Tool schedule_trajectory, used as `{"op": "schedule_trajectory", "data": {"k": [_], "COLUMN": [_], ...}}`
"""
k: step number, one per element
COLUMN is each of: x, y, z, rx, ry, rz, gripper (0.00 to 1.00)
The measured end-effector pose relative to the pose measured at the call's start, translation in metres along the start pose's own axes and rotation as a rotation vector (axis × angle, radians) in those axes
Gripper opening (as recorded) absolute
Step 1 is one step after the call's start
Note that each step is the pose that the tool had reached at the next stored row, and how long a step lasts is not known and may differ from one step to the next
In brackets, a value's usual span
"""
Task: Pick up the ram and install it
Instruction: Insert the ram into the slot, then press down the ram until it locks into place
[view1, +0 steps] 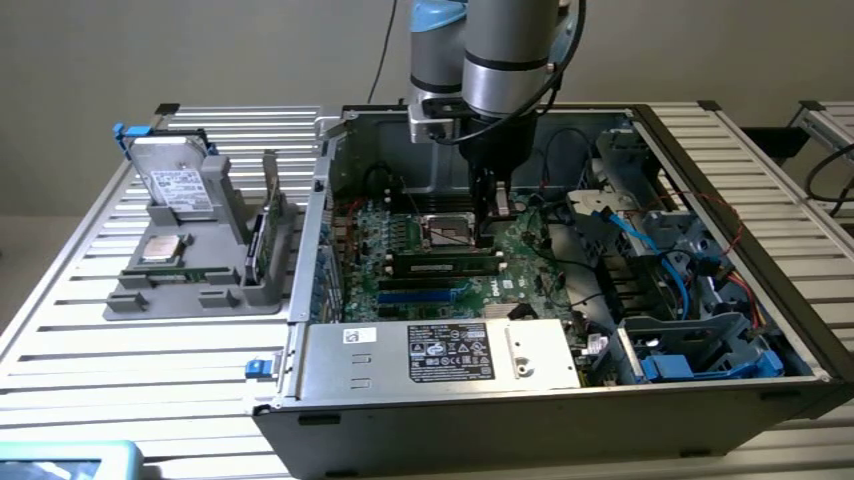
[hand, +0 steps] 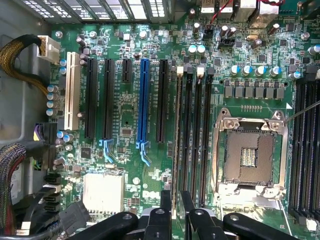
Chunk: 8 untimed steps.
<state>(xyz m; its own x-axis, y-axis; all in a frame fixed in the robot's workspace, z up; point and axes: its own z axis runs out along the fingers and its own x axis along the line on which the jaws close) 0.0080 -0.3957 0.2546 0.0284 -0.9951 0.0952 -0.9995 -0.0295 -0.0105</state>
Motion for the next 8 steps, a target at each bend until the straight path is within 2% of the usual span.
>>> {"op": "schedule_trajectory", "data": {"k": [7, 8], "x": [0.0000, 0.0000], "y": [0.0000, 0.0000], "z": [-0.0002, -0.0002], "rx": [0.0000, 0.0000], "ry": [0.0000, 0.0000], "rz": [0.000, 0.000], "gripper": [0.22, 0.13]}}
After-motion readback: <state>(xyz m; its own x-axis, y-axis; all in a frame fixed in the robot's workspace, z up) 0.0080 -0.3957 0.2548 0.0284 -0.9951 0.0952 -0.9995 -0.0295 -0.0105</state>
